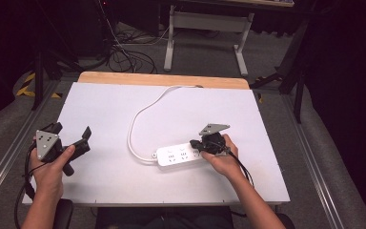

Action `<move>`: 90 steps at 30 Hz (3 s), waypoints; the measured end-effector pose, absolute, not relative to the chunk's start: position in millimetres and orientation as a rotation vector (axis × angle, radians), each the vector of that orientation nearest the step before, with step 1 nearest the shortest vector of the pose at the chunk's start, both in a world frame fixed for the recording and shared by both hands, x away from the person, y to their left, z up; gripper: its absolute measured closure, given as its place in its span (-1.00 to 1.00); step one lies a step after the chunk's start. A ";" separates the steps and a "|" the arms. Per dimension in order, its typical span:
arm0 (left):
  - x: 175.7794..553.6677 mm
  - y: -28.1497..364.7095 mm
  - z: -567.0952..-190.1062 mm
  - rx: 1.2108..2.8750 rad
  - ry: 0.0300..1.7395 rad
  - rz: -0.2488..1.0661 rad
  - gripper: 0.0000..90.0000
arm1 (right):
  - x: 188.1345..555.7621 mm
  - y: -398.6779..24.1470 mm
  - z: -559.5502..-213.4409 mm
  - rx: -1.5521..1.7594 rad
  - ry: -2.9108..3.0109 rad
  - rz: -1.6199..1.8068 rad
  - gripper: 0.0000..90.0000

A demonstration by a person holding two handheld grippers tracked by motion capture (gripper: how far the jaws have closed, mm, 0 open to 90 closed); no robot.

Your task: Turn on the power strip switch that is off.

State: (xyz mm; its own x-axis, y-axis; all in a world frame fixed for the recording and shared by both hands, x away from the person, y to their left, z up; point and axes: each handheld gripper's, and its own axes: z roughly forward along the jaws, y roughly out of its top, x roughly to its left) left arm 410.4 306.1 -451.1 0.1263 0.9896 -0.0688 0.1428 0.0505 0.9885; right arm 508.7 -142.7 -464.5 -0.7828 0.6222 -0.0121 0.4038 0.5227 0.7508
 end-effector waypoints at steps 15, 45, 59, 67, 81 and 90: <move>410.0 306.9 -451.6 1.320 1.245 0.999 -0.89 | 508.0 -141.7 -463.9 0.854 2.481 1.108 1.00; 411.5 306.0 -451.2 1.324 1.234 0.998 -0.88 | 505.9 -140.7 -462.0 0.889 2.461 1.101 1.00; 412.0 303.9 -450.8 1.330 1.229 0.990 -0.88 | 504.4 -140.6 -463.1 0.895 2.446 1.109 1.00; 412.9 303.7 -451.1 1.332 1.227 0.988 -0.88 | 503.0 -139.7 -463.4 0.890 2.434 1.102 1.00; 414.5 304.1 -451.1 1.337 1.227 0.984 -0.88 | 499.0 -146.1 -448.6 0.869 2.356 1.186 1.00; 415.0 303.8 -451.1 1.337 1.225 0.985 -0.88 | 499.5 -146.2 -449.8 0.869 2.374 1.168 1.00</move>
State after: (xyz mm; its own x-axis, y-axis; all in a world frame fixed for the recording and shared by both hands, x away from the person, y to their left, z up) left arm 415.0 303.8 -451.1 0.1453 0.9871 -0.0672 0.1463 0.0458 0.9882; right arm 499.5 -146.2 -449.8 -0.7482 0.6620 -0.0445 0.3687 0.4706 0.8016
